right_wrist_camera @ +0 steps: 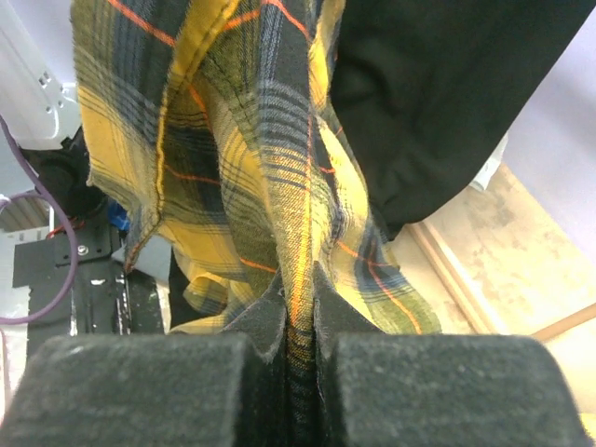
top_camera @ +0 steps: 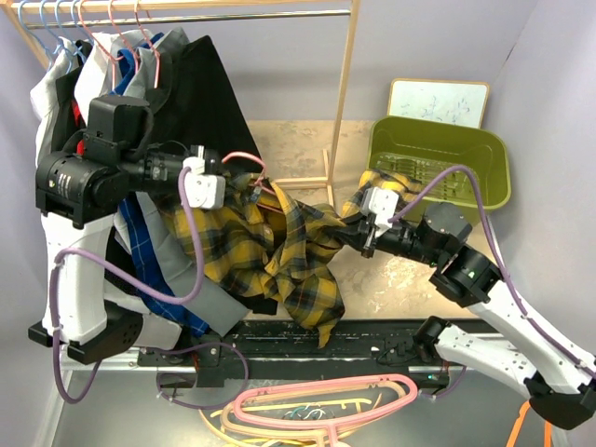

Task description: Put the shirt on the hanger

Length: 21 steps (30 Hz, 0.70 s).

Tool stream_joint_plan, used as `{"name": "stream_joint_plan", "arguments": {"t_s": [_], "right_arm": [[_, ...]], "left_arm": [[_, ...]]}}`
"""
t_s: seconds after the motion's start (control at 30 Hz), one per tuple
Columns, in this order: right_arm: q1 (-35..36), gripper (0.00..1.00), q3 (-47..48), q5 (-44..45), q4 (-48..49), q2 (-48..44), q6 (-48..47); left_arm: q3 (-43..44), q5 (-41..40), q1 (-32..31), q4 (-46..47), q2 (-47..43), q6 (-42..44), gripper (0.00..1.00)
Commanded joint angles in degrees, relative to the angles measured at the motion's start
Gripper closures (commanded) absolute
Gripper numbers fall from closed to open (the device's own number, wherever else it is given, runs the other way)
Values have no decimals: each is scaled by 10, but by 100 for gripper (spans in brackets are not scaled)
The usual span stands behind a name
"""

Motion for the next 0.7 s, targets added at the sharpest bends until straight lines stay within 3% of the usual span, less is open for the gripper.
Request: {"name": "stream_joint_plan", "arguments": {"t_s": [0.0,0.2,0.4,0.67], "right_arm": [[-1,100,-32,55,76,-16,82],[-2,100,-42,215,59,-37,120],[-2,100,3,285,19,-41,142],[-1,100,92,381,7,-17,169]], "left_arm": [[2,-42,8,60,11,-49,1],[-12,-186,22,139,-1,-142,1],[3,-297,46,121,-24,-126,1],[58,-613,125,323,-50,-271,1]]}}
